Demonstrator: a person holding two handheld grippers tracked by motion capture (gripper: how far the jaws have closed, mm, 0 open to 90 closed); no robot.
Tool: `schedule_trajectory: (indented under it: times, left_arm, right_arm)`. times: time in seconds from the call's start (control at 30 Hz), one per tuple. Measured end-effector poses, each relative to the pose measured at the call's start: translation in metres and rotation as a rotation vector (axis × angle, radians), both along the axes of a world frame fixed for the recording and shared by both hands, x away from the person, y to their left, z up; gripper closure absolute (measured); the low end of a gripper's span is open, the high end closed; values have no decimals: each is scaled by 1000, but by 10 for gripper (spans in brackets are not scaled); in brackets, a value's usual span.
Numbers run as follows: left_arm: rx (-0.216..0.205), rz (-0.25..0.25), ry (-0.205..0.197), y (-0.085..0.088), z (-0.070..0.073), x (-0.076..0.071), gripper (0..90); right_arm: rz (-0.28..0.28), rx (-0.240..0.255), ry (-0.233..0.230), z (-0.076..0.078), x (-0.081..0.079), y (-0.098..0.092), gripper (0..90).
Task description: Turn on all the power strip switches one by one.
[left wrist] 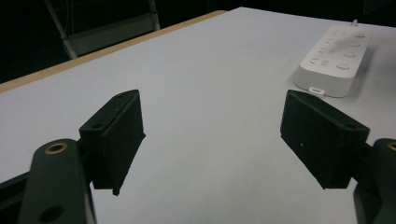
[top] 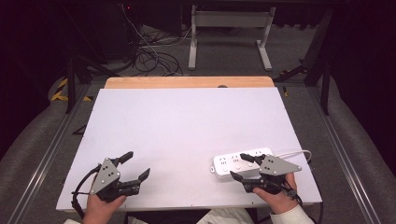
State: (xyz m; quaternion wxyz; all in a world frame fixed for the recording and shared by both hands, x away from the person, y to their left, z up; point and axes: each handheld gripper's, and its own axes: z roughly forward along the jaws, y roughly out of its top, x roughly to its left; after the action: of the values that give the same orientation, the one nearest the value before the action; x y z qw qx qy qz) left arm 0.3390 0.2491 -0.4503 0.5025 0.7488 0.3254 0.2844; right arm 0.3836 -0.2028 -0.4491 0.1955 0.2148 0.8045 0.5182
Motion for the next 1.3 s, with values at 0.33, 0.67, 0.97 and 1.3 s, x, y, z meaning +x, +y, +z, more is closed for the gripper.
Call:
schedule_trajectory:
  times: [0.33,0.67,0.97,1.3]
  left_arm:
    - [4,13,-7,-1,0,-1,221]
    - [29,21,-12,-1,0,-1,221]
    - [18,34,-21,-1,0,-2,221]
    - [29,37,-22,-1,-1,-2,221]
  right_arm:
    - [0,-18,-7,2,0,1,340]
    - [0,-33,-21,14,1,-2,389]
    - [11,-37,39,20,3,0,469]
    - [-17,-58,88,42,19,-7,646]
